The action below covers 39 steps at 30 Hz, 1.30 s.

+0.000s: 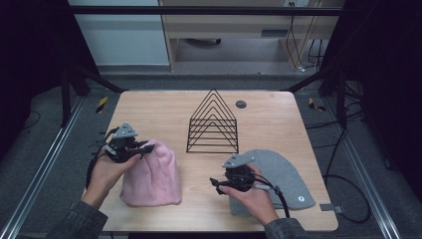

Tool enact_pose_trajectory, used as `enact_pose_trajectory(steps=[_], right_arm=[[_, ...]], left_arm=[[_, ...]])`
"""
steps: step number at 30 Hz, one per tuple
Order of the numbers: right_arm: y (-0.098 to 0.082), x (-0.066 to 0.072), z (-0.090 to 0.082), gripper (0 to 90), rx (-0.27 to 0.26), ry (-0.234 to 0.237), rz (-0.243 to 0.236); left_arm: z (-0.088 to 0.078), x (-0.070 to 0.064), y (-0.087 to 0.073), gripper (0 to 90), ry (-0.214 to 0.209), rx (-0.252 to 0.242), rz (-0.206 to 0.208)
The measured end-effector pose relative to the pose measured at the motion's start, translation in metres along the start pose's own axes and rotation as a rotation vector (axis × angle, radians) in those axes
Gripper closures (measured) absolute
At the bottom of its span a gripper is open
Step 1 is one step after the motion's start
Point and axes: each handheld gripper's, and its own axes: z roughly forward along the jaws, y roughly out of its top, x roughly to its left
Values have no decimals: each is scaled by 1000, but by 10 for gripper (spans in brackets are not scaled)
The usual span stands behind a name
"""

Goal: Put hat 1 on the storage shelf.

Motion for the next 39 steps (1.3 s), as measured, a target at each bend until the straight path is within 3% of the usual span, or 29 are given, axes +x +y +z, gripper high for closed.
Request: enact_pose_trajectory(steps=[2, 6, 21, 32, 39], right_arm=[[10, 11, 4, 281, -1, 23, -32], [17, 17, 5, 279, -5, 30, -51], [29, 19, -1, 285, -37, 32, -59], [42, 27, 3, 312, -62, 51, -80], [44, 32, 13, 343, -50, 79, -83]], left_arm=[[-4, -2, 3, 752, -7, -1, 5], [-13, -5, 10, 755, -9, -9, 16], [-45, -24, 48, 759, -1, -84, 84], [-54, -38, 71, 758, -44, -142, 107], [-56, -49, 83, 757, -70, -155, 123]])
